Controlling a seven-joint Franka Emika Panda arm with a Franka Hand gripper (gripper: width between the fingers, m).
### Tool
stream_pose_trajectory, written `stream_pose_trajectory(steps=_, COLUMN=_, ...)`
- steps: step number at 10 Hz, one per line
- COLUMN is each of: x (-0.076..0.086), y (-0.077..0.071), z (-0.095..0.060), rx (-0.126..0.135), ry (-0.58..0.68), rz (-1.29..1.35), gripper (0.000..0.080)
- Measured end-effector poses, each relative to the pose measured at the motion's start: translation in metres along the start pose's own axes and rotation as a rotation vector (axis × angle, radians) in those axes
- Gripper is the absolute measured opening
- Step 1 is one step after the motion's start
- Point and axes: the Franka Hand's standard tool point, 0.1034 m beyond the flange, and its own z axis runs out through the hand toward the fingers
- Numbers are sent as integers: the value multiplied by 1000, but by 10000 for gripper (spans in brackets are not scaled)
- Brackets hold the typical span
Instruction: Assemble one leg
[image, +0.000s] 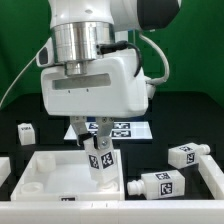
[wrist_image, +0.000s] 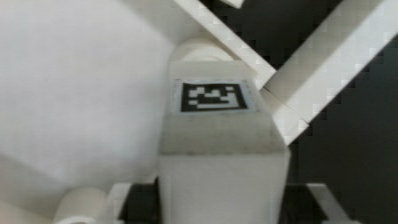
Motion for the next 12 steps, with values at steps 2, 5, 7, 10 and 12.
stream_pose_trajectory(steps=2, x=-10, y=-8, z=1, rx=-4, ry=-7, rz=-93, gripper=502)
stream_pose_trajectory(steps=5, x=-18, y=-15, z=1, rx=-6, ry=-9, rz=-408, gripper=642)
stream_pose_trajectory(steps=7, x=-17, y=-13, z=2, rx=-7, ry=-7, rz=-544, gripper=647)
stream_pose_trajectory(steps=10, x=-5, y=1, z=7, rx=-20, ry=-2, rz=-918, gripper=649)
stream_pose_trajectory(steps=12, x=-4, y=2, z=8, rx=-25, ry=-3, rz=-1081, gripper=649)
